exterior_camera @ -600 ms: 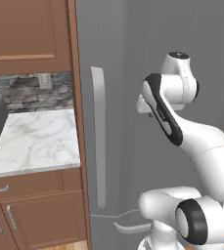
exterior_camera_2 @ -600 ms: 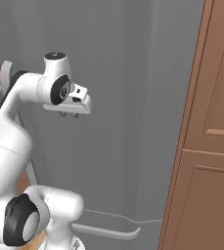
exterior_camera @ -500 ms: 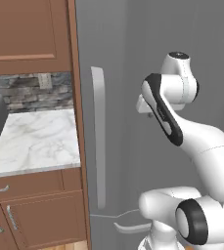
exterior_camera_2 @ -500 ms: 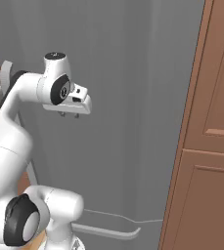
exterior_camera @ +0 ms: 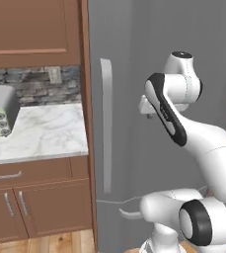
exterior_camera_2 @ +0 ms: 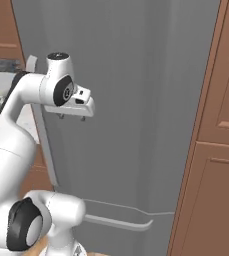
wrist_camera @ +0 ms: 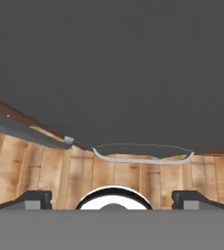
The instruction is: Open the fridge, remove the tangerine, carrot, and fish, and place them on any counter.
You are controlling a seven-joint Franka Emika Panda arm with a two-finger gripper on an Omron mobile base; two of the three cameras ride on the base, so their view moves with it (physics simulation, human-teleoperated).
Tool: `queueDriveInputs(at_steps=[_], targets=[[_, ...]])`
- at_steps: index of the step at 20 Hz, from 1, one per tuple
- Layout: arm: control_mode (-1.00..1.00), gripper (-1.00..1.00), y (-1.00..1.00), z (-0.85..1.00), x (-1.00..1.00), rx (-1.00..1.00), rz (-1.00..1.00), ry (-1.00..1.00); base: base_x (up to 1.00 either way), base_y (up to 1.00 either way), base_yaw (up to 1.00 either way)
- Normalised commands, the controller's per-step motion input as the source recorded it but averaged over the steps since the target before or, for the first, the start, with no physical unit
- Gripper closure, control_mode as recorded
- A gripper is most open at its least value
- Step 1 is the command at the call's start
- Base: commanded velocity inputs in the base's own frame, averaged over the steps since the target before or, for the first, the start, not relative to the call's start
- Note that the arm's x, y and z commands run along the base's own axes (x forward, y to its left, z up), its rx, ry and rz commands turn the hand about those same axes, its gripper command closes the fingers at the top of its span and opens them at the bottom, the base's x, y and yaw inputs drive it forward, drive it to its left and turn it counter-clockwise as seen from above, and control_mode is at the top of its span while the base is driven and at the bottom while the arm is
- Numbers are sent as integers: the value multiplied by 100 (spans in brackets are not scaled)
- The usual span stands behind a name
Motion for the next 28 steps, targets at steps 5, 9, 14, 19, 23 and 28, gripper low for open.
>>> queueDriveInputs(at_steps=[5, 9, 14, 19, 23, 28], targets=[[100, -100, 0, 0, 0, 0, 0, 0, -12, 81, 5], [100, -100, 0, 0, 0, 0, 0, 0, -36, 59, 3], [100, -100, 0, 0, 0, 0, 0, 0, -58, 7, 0], [100, -100, 0, 0, 0, 0, 0, 0, -49, 0, 0], [100, -100, 0, 0, 0, 0, 0, 0, 0, 0, 0], [100, -100, 0, 0, 0, 0, 0, 0, 0, -6, 0]])
